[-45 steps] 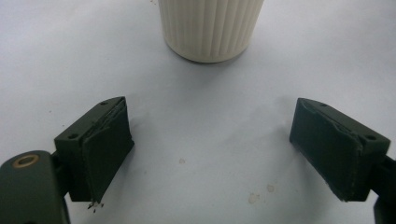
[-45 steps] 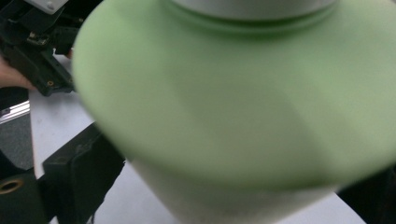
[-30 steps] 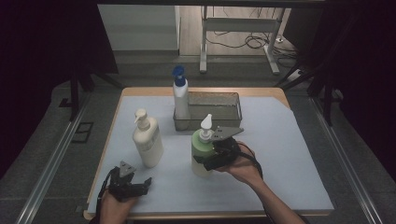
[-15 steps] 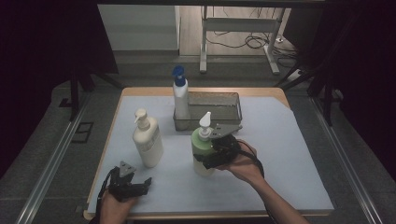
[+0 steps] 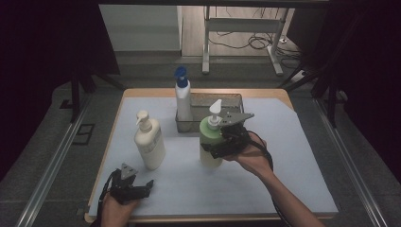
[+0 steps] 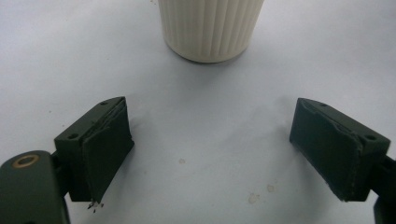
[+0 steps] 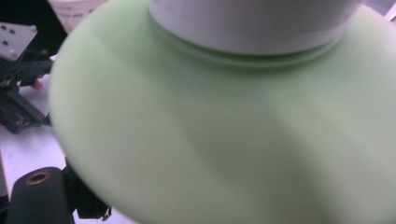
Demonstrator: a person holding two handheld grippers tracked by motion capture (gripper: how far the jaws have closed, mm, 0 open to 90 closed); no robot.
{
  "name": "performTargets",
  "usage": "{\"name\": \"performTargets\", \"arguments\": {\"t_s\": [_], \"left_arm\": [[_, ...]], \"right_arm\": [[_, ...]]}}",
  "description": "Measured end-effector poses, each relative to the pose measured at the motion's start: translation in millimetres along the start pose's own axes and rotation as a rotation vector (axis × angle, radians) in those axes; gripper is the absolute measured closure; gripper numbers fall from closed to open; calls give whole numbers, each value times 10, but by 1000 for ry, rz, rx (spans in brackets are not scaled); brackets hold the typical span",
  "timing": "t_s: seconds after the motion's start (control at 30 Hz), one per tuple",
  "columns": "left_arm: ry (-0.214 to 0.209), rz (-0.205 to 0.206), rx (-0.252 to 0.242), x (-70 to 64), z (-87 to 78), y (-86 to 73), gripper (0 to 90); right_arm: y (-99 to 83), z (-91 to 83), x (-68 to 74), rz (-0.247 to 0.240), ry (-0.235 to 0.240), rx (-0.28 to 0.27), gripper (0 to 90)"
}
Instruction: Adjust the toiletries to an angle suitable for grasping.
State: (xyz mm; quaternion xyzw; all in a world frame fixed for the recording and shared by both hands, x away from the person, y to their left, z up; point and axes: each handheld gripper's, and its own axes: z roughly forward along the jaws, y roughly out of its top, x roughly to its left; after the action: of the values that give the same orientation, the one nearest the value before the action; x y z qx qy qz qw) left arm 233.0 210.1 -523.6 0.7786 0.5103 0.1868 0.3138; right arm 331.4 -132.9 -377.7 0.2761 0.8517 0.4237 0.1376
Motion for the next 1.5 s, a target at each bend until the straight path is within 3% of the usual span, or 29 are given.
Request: {"name": "performTargets", "arguments": {"t_s": [0.33,0.73,1.2,1.5], "left_arm": [[0,0,-1,0,1,0,122],[0,-1,-1,1,1,1,122],[0,-1,-2,1,3,1,122],[0,0,-1,2,1,0,122]], "right_arm": [[186,-62,-151,31,-35,-20,121],[447,-86,-289,33,-93,-33,122],[655,5,-467,58,-137,-49,122],[759,151,-599,75,-170,-55,122]]}}
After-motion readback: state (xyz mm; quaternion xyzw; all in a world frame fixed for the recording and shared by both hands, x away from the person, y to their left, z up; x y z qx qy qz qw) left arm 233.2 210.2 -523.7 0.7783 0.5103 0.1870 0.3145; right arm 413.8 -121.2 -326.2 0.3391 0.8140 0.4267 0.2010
